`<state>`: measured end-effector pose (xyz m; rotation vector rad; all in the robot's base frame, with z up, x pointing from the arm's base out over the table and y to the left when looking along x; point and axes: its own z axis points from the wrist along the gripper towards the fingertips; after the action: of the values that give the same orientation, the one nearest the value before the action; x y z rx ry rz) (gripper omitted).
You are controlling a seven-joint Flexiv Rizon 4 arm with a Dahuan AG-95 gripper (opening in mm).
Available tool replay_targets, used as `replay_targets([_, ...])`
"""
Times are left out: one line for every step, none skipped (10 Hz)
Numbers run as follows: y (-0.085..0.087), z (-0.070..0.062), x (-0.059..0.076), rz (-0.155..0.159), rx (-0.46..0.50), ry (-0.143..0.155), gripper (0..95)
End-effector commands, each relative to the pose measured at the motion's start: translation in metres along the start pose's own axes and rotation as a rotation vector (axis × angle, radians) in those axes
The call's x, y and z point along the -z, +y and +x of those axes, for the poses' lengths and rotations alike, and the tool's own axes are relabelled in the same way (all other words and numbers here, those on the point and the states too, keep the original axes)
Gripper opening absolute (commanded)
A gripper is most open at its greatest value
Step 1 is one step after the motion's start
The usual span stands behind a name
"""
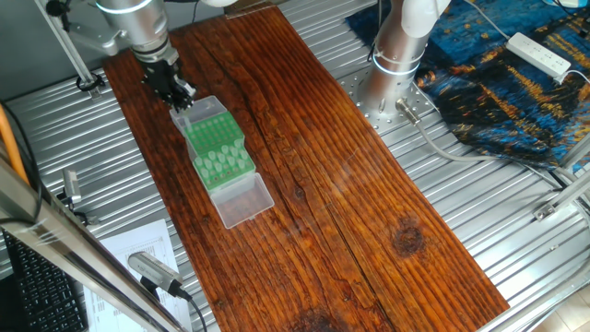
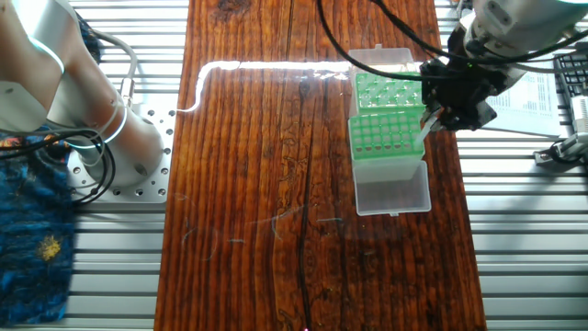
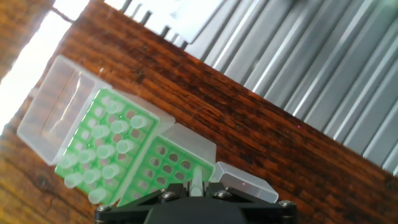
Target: Transfer all large pipette tips from one holder to another
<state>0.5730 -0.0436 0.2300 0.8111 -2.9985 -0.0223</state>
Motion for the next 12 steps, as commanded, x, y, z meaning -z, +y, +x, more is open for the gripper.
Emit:
replay_targets([0.000,0.000,0.000,0.020,0.018,0.010,0.0])
replay_targets([-0.005,-0.005,0.004,0.018,0.033,0.014,0.0])
replay_targets([-0.008,-0.009,0.006,0.017,0.038,0.016,0.0])
replay_targets([-0.012,-0.013,0.009,0.016,0.046,0.016,0.0])
replay_targets([-0.016,-0.017,0.011,0.015,0.052,0.016,0.0])
replay_targets([-0.021,-0.024,0.014,0.012,0.058,0.019,0.0])
replay_targets([-0.022,-0.029,0.017,0.007,0.057,0.025,0.0])
replay_targets([-0.023,-0.032,0.019,0.004,0.057,0.027,0.0])
replay_targets([-0.023,-0.034,0.022,0.000,0.062,0.028,0.0])
replay_targets([-0.023,-0.034,0.023,-0.001,0.066,0.029,0.0])
replay_targets([-0.022,-0.033,0.026,-0.004,0.070,0.035,0.0])
replay_targets([-0.020,-0.032,0.029,-0.007,0.069,0.040,0.0])
